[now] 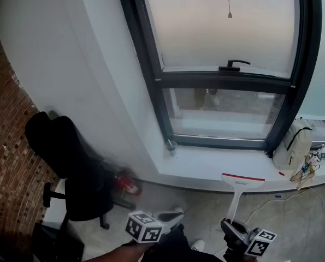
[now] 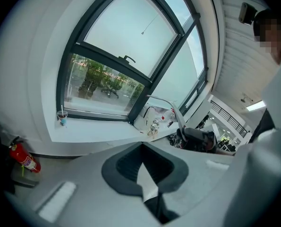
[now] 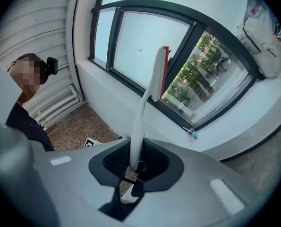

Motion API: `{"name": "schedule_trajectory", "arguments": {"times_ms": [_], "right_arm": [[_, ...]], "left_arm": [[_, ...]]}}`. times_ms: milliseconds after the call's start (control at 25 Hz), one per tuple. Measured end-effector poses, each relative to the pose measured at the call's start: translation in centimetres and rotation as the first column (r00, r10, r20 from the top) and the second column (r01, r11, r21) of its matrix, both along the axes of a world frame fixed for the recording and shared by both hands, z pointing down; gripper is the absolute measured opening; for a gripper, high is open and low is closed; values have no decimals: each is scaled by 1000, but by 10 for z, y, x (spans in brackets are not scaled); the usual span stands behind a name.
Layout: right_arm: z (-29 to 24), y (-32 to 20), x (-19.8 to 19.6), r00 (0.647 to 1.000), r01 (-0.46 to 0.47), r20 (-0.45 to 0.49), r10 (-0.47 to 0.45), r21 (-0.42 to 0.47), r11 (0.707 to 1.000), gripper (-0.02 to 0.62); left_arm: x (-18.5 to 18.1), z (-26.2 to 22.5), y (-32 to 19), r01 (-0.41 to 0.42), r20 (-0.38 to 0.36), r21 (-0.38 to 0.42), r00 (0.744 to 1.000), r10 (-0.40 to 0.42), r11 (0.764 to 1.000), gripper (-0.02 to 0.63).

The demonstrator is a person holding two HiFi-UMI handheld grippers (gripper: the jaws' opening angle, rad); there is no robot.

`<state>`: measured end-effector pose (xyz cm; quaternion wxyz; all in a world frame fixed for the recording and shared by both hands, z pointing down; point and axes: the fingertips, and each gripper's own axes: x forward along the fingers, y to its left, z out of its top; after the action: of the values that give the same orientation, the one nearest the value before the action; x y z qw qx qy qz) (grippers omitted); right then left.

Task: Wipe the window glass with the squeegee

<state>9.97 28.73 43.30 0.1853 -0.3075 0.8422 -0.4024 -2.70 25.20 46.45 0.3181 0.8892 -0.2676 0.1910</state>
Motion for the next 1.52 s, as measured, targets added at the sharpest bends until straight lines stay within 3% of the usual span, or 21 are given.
{"name": "schedule_trajectory", "arguments": {"times_ms": [280, 680, 960, 1320, 1520], "right_arm": [[4, -19, -11, 1000, 0, 5, 0, -8, 1000, 91], [18, -72, -29, 1000, 8, -21, -9, -56, 998, 91], [26, -130, -43, 1000, 4, 19, -2, -102, 995, 91], [26, -219, -73, 999, 34, 13, -33, -89, 995, 91], [29, -275, -94, 999, 26, 25, -25, -57, 998, 91]], "left_arm": [[3, 0, -27, -11, -26, 14, 1000, 11, 1000, 0], [-14, 15, -80, -4, -30, -27, 1000, 3, 1000, 0], [-34, 23, -135, 7, 17, -54, 1000, -7, 999, 0], [-50, 22, -213, -27, -25, -77, 999, 25, 997, 0], [-63, 30, -256, -51, 7, -80, 999, 52, 996, 0]]}}
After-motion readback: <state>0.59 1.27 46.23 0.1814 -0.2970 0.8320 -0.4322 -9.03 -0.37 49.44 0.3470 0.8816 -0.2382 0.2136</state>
